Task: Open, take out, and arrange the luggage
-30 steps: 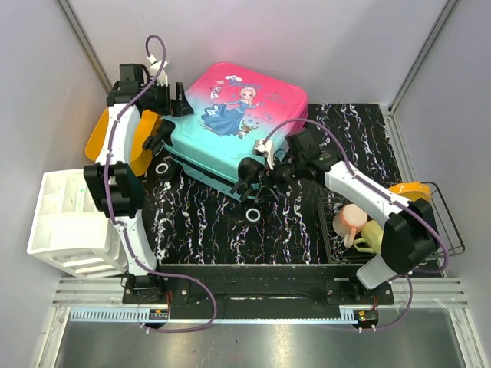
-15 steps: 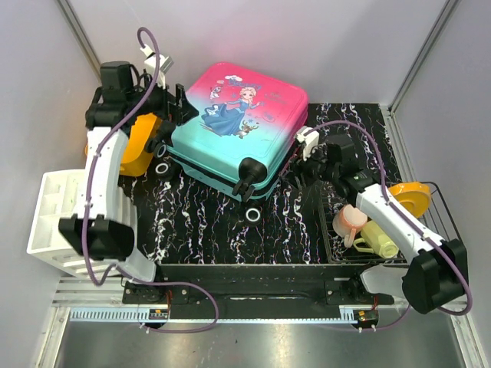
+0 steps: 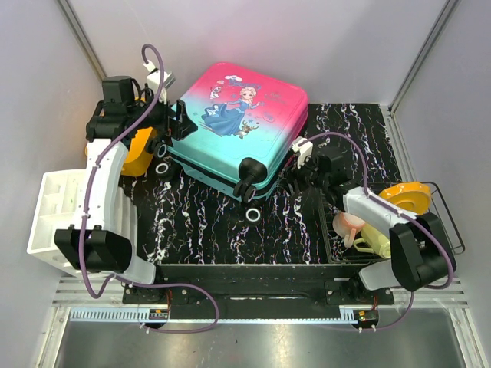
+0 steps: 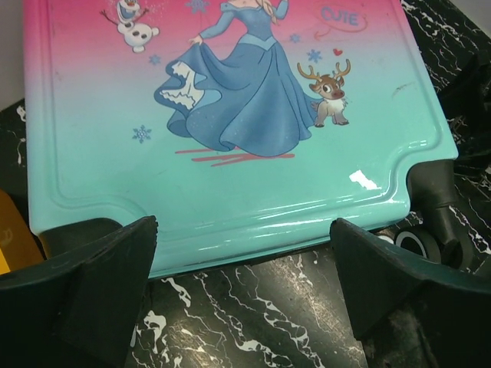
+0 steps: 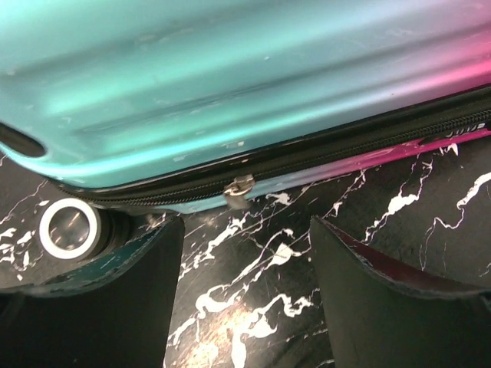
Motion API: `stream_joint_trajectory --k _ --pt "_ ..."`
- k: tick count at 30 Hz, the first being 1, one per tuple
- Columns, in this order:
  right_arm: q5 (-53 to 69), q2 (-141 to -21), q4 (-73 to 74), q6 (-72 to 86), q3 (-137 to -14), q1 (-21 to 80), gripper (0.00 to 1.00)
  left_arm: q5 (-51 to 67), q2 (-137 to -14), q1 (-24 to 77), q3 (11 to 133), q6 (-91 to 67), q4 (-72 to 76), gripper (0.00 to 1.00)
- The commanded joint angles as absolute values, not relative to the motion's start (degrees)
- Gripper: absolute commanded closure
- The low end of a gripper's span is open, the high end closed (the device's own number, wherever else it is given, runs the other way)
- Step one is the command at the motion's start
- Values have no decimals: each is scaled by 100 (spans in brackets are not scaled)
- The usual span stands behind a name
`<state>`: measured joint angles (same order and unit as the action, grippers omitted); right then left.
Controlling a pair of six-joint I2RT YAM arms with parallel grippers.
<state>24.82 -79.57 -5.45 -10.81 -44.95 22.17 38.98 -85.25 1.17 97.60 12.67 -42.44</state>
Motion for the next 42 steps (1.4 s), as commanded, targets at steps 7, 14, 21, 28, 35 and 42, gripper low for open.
stream_joint_trajectory --k 7,14,21,28,35,42 --pt "2074 -8604 -2337 -756 -4263 2373 32 3815 -8358 106 9703 1029 -3964 1" --pt "1592 -8754 -2584 -721 -4263 2636 46 3893 -8332 105 9291 616 -3753 1" --pt "730 -8456 -2233 -800 -4184 2716 81 4113 -7832 132 8509 553 -3779 1" --pt "1492 -7937 -2040 -958 -3955 2567 100 4069 -7436 307 7867 1650 -4455 2" --pt "2118 -7963 -1767 -835 -4113 2408 100 4104 -7181 992 7603 2285 -4728 3" --pt "2206 -8244 -1880 -668 -4377 2408 100 3692 -7084 2337 6997 1689 -4090 4"
